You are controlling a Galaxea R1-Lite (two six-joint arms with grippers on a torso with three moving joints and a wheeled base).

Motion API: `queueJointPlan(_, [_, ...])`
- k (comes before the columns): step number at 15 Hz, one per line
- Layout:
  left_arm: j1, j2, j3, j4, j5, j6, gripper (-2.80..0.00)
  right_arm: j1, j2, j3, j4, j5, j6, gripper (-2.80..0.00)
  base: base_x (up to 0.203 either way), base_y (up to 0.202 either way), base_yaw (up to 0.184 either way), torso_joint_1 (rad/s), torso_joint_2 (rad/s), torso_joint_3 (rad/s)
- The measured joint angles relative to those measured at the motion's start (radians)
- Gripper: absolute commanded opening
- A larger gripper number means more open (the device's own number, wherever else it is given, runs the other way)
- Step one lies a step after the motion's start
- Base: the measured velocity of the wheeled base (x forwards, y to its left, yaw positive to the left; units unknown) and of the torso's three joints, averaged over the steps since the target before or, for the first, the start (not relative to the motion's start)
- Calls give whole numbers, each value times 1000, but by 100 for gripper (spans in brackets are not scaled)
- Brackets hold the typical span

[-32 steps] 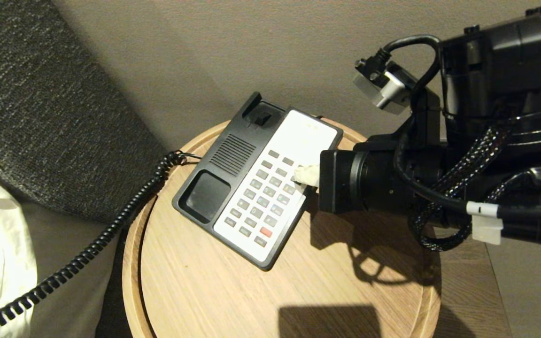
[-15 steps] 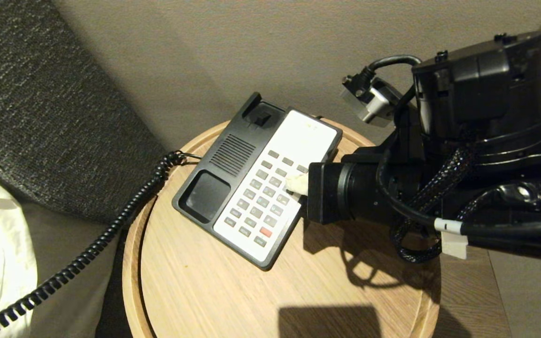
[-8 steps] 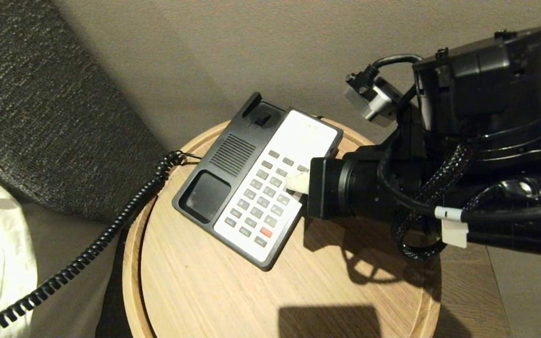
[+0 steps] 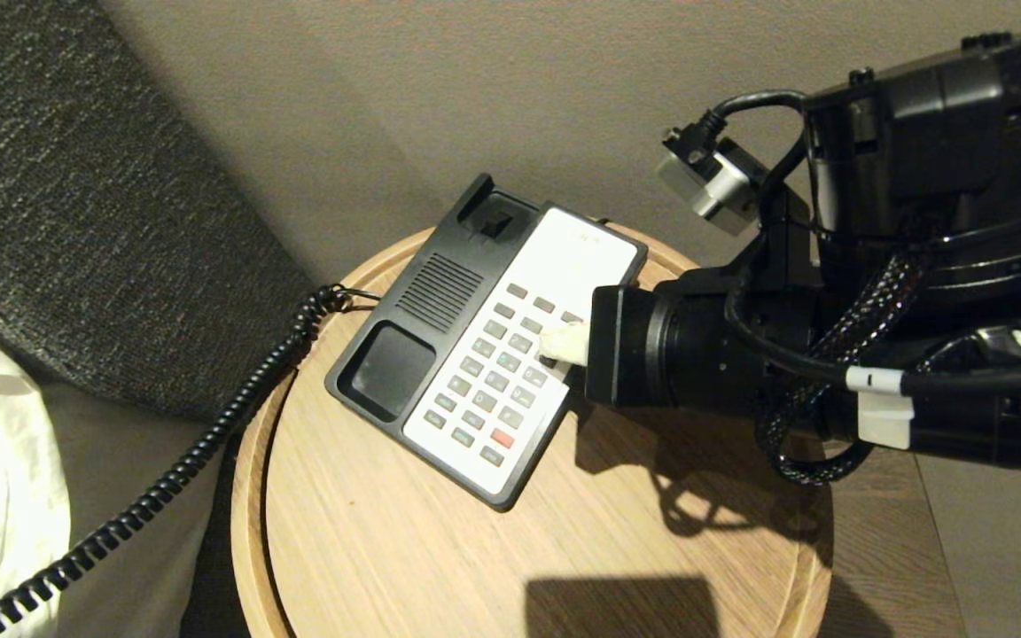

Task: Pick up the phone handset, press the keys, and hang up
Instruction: Dial the number

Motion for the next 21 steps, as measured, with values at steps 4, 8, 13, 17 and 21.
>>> queueJointPlan(4, [0, -3, 0, 1, 0, 0, -280, 0, 5, 6, -1, -1, -1, -280, 0, 0, 0, 0, 0, 0])
queueJointPlan(8, [0, -4, -2, 1, 0, 2, -280, -2, 16, 9, -4, -8, -7, -280, 0, 0, 0, 0, 0, 0])
queueJointPlan(13, [0, -4, -8, 1, 0, 4, -280, -2, 21, 27, -7, -13, -14, -280, 0, 0, 0, 0, 0, 0])
queueJointPlan(17, [0, -8, -5, 1, 0, 4, -280, 1, 18, 15, -25, -10, -11, -280, 0, 0, 0, 0, 0, 0])
queueJointPlan(21, [0, -9, -1, 0, 0, 4, -280, 22, 9, 9, -51, -4, -2, -280, 0, 0, 0, 0, 0, 0])
